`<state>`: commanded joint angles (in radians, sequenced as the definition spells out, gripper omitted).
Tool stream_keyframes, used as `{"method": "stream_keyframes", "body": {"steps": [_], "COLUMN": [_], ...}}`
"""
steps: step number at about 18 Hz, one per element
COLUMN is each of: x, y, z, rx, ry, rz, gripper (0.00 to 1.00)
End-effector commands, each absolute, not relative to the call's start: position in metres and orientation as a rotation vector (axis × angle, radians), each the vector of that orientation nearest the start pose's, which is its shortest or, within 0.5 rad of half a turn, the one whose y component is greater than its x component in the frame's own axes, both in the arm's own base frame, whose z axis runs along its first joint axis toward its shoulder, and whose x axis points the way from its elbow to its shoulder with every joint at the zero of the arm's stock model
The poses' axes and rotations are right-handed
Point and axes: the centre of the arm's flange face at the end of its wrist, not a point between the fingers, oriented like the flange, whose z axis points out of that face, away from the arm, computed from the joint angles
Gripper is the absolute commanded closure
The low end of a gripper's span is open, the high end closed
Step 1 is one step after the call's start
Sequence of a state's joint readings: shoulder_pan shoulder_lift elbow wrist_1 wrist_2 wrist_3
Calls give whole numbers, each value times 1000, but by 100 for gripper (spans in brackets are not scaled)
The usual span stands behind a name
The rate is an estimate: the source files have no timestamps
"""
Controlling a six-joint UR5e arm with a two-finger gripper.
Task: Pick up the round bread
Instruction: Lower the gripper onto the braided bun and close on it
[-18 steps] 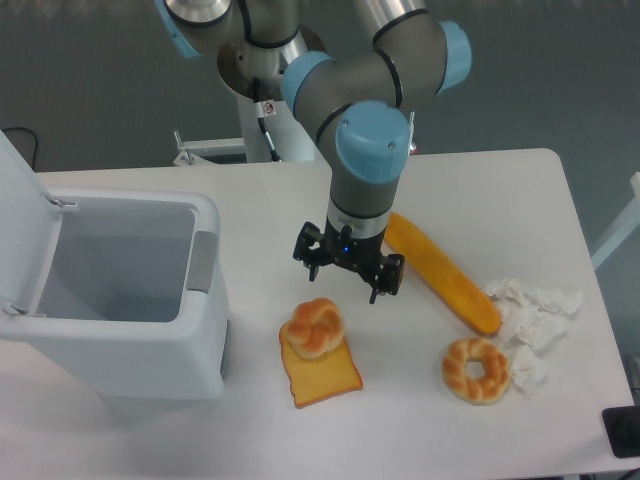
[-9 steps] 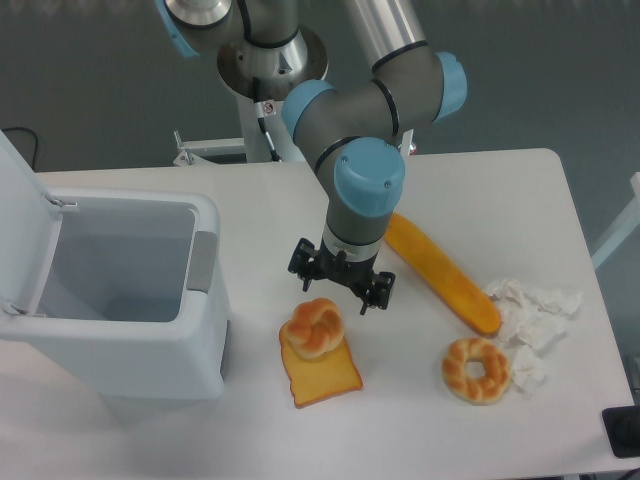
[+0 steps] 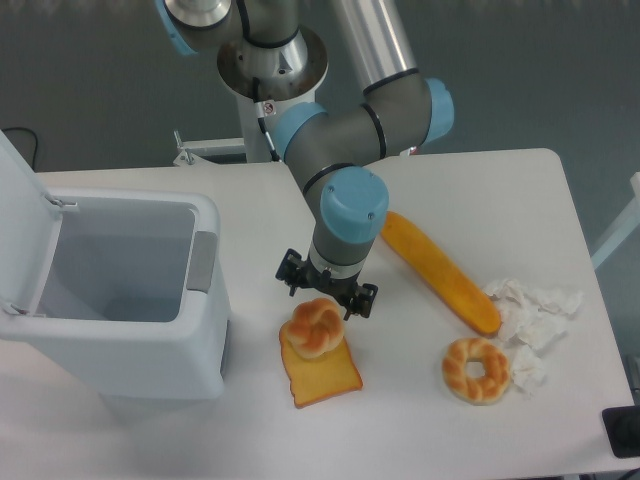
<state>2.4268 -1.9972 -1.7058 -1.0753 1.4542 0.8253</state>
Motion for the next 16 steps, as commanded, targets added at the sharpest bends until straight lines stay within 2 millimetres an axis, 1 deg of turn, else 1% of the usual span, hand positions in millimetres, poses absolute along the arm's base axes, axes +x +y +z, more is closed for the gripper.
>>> {"method": "stream_keyframes", "body": {"steps": [4,9,13,16], "x": [-363,-367,-372,-380], "y": [507,510,513,517], "z": [225,221,221,221], "rx": [-3097,-3100,-3091,-3091], "ry": [-52,-54,-53,-57], "rz": [-207,-208,-191,-179], "gripper": [0,0,0,0]}}
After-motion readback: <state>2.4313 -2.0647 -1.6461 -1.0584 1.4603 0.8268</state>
